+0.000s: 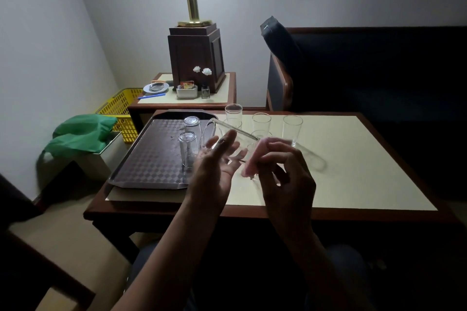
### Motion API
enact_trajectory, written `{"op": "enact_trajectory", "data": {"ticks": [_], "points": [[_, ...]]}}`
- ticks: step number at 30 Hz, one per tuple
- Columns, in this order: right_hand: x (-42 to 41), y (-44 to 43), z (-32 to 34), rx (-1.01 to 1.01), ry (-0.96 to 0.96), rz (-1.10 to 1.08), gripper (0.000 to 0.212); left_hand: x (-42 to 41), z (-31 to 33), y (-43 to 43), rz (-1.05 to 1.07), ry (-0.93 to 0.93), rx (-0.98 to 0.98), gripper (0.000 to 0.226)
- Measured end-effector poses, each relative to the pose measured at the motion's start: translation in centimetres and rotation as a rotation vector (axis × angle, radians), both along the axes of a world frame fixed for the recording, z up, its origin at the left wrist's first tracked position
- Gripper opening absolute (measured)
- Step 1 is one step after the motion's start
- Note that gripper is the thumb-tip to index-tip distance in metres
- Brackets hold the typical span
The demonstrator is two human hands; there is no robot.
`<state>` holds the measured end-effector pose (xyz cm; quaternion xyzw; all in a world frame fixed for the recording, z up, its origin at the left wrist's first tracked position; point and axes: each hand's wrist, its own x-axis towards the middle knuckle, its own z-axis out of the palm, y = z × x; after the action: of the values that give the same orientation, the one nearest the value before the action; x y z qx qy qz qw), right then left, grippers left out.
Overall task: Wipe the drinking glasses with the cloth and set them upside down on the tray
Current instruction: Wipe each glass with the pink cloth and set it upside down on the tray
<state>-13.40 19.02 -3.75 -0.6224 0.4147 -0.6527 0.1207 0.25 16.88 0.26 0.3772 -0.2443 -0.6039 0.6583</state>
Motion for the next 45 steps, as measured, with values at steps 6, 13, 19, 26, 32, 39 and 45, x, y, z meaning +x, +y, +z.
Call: {"op": "enact_trajectory", "data": {"ticks": [6,13,19,26,32,39,45], "points": [[-0.7,-1.0,0.2,-0.135,0.207,0.044,0.029,0.7,-1.2,0.0,-0.081,-0.113,0.023,0.075],[-1.2,-1.4,1.6,0.65,-0.466,0.436,0.039,1.2,-1.8,0.4,-0.198,-0.277,-0.283,0.07],[-2.0,-2.2,-0.3,0.976,-0.748,0.634,0.052,3.0,-2.4,0.0,-0.23,-0.782,-0.446,0.075],[-3.0,-3.4,-2.1,0.914,-0.755,0.571,0.035,6.7,-2.8,-1.5,0.056,-1.044,-0.424,0.08],[-4.2,-4.2,-2.6,0.852,-0.627,0.474,0.024,12.8,-4.8,-2.6,0.136,-1.087,-0.175,0.085],[-4.0,-4.6,-1.9,0.837,-0.513,0.446,0.019,18.0,-5.7,-4.9,-0.094,-1.379,0.105,0.079],[-3.3,-4.6,-1.2,0.823,-0.453,0.427,0.019,18.6,-4.3,-6.2,-0.179,-1.809,0.166,0.059]]}}
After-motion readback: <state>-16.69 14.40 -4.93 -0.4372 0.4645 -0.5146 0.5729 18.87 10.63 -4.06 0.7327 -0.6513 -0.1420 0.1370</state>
